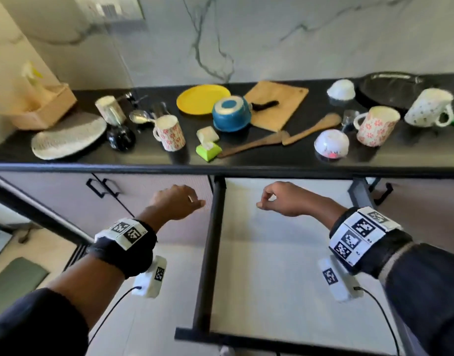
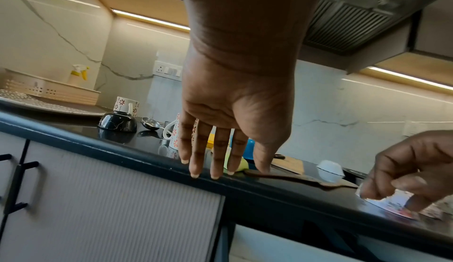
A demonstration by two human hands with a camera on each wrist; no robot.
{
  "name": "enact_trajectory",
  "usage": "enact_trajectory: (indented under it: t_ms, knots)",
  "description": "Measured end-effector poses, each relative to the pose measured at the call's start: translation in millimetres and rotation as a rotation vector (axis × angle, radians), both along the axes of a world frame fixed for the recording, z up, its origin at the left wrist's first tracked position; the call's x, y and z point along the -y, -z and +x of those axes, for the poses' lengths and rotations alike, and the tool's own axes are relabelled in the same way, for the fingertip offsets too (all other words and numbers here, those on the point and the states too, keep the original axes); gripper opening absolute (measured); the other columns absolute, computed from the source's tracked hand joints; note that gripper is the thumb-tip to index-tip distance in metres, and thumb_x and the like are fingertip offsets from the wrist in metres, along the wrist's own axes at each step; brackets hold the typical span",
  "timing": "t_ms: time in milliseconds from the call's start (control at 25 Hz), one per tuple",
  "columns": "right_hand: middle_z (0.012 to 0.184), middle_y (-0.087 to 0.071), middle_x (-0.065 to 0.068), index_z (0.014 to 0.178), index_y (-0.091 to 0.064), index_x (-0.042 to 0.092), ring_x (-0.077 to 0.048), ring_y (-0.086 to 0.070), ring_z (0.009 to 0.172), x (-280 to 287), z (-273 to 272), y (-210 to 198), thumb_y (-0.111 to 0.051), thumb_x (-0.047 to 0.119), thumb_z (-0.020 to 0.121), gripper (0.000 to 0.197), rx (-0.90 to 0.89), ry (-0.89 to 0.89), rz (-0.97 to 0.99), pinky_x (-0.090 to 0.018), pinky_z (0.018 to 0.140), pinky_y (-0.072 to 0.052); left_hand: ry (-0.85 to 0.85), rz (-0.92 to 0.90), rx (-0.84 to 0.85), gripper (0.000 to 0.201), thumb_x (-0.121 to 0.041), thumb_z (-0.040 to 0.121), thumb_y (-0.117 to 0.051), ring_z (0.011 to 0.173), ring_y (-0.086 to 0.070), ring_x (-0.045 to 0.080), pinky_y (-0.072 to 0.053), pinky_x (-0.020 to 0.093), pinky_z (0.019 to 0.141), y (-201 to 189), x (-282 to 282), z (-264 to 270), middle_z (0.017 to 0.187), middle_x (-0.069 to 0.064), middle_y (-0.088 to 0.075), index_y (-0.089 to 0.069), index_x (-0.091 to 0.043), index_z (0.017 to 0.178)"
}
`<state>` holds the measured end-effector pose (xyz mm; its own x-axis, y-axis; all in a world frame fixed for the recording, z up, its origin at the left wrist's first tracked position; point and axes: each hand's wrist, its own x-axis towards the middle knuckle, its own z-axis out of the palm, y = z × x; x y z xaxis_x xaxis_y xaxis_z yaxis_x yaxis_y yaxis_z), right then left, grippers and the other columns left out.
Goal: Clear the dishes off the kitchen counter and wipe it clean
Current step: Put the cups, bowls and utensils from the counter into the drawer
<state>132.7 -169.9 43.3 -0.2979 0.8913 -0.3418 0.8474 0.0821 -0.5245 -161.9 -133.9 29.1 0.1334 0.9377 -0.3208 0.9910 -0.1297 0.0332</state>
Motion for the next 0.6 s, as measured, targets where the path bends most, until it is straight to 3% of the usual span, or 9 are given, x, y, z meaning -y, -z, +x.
enact_trajectory:
  t_ms: [120, 280, 400, 480, 600]
  knots:
    - [0.105, -0.064, 0.003, 0.093, -0.064, 0.021, -0.016, -0.06, 0.094, -74.2, -40.3, -5.4, -0.068, 0.037, 0.086, 0.019, -0.045, 0.108, 0.156, -0.031, 0.078, -0.049, -0.042, 0.087, 0.1, 0.045, -0.061, 0.09, -0.052, 0.112, -0.06, 0.024, -0.05, 0.038, 0.09, -7.0, -69.9, -12.4, 0.126, 0.001, -0.063, -0.059, -0.029, 0.122]
    - [0.108, -0.056, 0.004, 0.103, -0.059, 0.023, -0.017, -0.057, 0.101, -159.7, -86.8, 19.0, -0.069, 0.029, 0.086, 0.021, -0.036, 0.188, 0.29, -0.036, 0.085, -0.049, -0.062, 0.245, 0.287, 0.058, -0.055, 0.09, -0.056, 0.121, -0.051, 0.026, -0.046, 0.041, 0.092, 16.8, -137.2, -5.7, 0.136, 0.005, -0.051, -0.045, -0.02, 0.136]
    - [0.113, -0.055, 0.004, 0.113, -0.056, 0.023, -0.018, -0.057, 0.101, -209.6, -107.6, 37.5, -0.065, 0.027, 0.089, 0.026, -0.009, 0.212, 0.374, -0.032, 0.08, -0.047, -0.046, 0.312, 0.366, 0.079, -0.063, 0.085, -0.058, 0.128, -0.042, 0.027, -0.042, 0.042, 0.099, 49.0, -176.3, 5.2, 0.142, 0.006, -0.043, -0.034, -0.017, 0.144]
    - [0.122, -0.053, 0.002, 0.122, -0.053, 0.023, -0.019, -0.055, 0.108, -235.9, -114.7, 44.8, -0.061, 0.027, 0.092, 0.032, 0.014, 0.219, 0.382, -0.035, 0.085, -0.047, -0.046, 0.281, 0.361, 0.091, -0.072, 0.079, -0.058, 0.127, -0.039, 0.028, -0.04, 0.043, 0.1, 69.1, -192.1, 11.3, 0.142, 0.005, -0.041, -0.03, -0.018, 0.147]
    - [0.13, -0.048, -0.004, 0.139, -0.044, 0.025, -0.024, -0.052, 0.118, -266.1, -124.9, 52.6, -0.056, 0.03, 0.095, 0.045, 0.033, 0.205, 0.381, -0.04, 0.094, -0.046, -0.086, 0.33, 0.374, 0.088, -0.076, 0.072, -0.059, 0.118, -0.04, 0.029, -0.039, 0.042, 0.094, 91.6, -201.0, 13.0, 0.136, 0.003, -0.044, -0.041, -0.022, 0.139]
